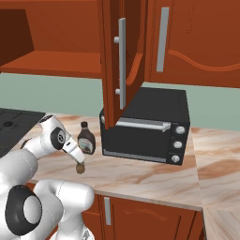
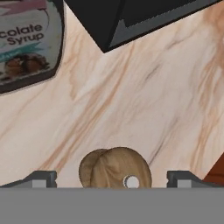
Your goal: There are various items on the counter. Only move the condiments/shakers into the cabinet.
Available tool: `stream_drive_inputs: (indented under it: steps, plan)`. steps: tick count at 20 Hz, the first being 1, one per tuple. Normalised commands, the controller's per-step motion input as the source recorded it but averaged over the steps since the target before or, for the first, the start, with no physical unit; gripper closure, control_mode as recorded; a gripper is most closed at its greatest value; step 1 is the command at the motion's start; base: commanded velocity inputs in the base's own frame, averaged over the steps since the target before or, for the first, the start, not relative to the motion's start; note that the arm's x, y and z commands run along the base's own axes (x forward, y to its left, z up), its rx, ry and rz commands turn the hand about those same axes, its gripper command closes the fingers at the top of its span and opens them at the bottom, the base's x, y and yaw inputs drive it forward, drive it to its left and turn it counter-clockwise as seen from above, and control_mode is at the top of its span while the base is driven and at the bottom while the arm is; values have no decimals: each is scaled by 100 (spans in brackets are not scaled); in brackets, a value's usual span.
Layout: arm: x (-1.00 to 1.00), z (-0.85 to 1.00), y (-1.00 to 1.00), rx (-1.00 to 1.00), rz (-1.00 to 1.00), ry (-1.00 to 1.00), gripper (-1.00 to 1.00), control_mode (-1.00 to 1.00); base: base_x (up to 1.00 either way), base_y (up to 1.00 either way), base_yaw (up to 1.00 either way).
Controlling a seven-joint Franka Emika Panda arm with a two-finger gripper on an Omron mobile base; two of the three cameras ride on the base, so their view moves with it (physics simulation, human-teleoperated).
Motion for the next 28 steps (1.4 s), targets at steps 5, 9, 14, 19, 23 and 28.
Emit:
stream_drive_inputs:
  steps: [5,9,14,19,23,28]
  plan:
    - [0,-8,-12,0,4,0,100,-100,0,0,0]
    - [0,-6,-1,0,5,0,100,-100,0,0,0]
    - [-2,3,0,1,5,0,100,-100,0,0,0]
    - [-35,85,11,10,7,-14,100,-100,0,0,0]
    - [-30,100,16,10,10,-13,100,-100,0,0,0]
    - [-20,100,7,4,12,-23,100,-100,0,0,0]
